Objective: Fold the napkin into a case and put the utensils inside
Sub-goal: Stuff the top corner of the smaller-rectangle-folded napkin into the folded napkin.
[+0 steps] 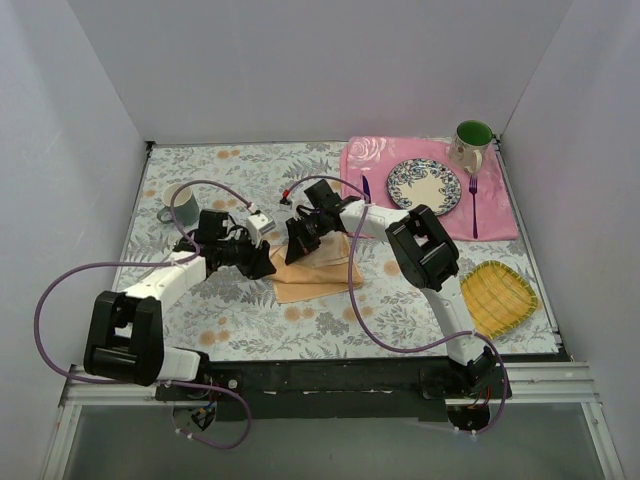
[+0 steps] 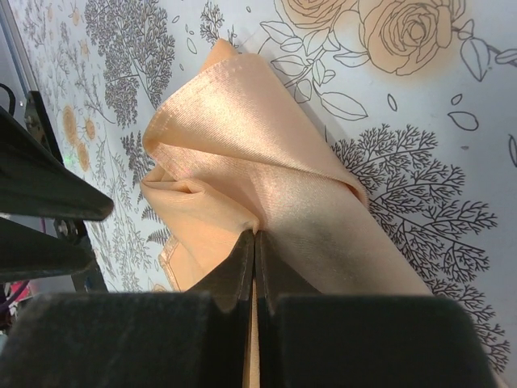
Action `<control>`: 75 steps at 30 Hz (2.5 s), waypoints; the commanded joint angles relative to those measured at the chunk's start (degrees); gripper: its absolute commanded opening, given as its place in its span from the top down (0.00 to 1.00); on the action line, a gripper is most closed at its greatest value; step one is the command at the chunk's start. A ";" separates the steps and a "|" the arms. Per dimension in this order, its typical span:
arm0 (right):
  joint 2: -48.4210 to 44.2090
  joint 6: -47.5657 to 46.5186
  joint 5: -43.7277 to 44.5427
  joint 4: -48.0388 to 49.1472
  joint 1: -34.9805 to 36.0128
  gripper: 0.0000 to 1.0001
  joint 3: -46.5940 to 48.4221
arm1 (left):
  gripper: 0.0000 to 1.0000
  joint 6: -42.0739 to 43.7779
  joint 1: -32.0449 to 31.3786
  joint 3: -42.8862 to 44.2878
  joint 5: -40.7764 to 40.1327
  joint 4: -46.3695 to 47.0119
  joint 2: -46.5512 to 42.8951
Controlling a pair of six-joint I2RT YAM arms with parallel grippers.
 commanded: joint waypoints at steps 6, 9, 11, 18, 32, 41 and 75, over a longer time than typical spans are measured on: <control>-0.23 3.93 -3.26 3.62 -0.30 0.99 -1.17 | 0.69 0.93 -4.59 -2.30 -7.95 6.10 2.12; -1.02 5.51 -5.01 4.76 -0.39 0.99 -2.22 | 0.73 -0.92 -4.77 -1.69 -11.46 6.98 6.68; -1.37 6.22 -6.68 5.56 -0.56 0.99 -2.31 | 0.77 -2.68 -4.68 -0.98 -13.49 7.94 8.98; -7.78 8.23 -10.38 6.86 -5.04 0.61 -5.20 | 0.82 -3.12 -3.98 0.43 -14.21 7.42 12.95; -4.28 -18.38 4.29 -11.76 -8.03 0.87 -0.02 | 0.83 7.25 2.26 5.43 -8.84 -0.49 15.23; -6.55 -17.96 1.75 -10.62 -4.96 0.92 -8.81 | 0.71 6.11 4.98 11.67 -5.24 -1.98 19.53; -16.31 -14.44 -8.37 8.27 -1.18 0.81 -23.13 | 0.61 -15.50 4.99 12.65 0.83 -14.30 12.08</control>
